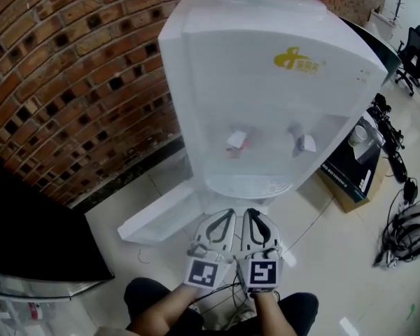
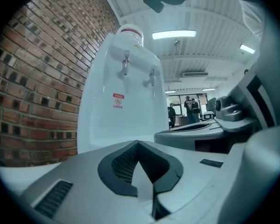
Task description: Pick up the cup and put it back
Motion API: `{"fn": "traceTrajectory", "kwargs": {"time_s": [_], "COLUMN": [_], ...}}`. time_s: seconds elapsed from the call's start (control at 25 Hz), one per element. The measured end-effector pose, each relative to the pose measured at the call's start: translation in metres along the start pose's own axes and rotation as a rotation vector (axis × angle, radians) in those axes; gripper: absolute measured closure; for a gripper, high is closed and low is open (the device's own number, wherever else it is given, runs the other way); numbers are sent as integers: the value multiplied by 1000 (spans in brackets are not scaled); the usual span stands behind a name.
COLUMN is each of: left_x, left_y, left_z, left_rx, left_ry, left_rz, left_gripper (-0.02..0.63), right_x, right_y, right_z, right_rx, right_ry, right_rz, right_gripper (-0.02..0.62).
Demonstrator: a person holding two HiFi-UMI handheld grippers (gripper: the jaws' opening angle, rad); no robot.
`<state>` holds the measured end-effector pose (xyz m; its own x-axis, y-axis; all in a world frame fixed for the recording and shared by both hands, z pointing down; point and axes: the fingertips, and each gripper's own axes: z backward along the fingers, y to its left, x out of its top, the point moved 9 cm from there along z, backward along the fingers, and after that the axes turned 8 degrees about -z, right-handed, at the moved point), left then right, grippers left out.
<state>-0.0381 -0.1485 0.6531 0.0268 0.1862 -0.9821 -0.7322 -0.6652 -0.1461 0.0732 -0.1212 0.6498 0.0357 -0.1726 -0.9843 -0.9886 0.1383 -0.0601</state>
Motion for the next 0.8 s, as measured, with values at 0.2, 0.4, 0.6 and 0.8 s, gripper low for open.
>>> {"fn": "traceTrajectory", "kwargs": {"time_s": [0.2, 0.4, 0.6, 0.8], "left_x": [76, 165, 239, 293], "left_y": [19, 23, 24, 24], "left_z": [-1, 2, 25, 44], "left_rx": [57, 78, 76, 62], "left_ry": [33, 35, 65, 89], "left_rz": [-5, -8, -31, -26], "left_gripper": [615, 615, 615, 615], "right_x": [83, 160, 209, 246], "right_y": [12, 25, 43, 61], "right_z": [13, 41, 81, 114], "right_rx": [6, 27, 25, 24], "right_ry": [11, -38, -70, -57], "right_rz": [37, -67, -157, -220], "right_gripper": [591, 592, 592, 592]}}
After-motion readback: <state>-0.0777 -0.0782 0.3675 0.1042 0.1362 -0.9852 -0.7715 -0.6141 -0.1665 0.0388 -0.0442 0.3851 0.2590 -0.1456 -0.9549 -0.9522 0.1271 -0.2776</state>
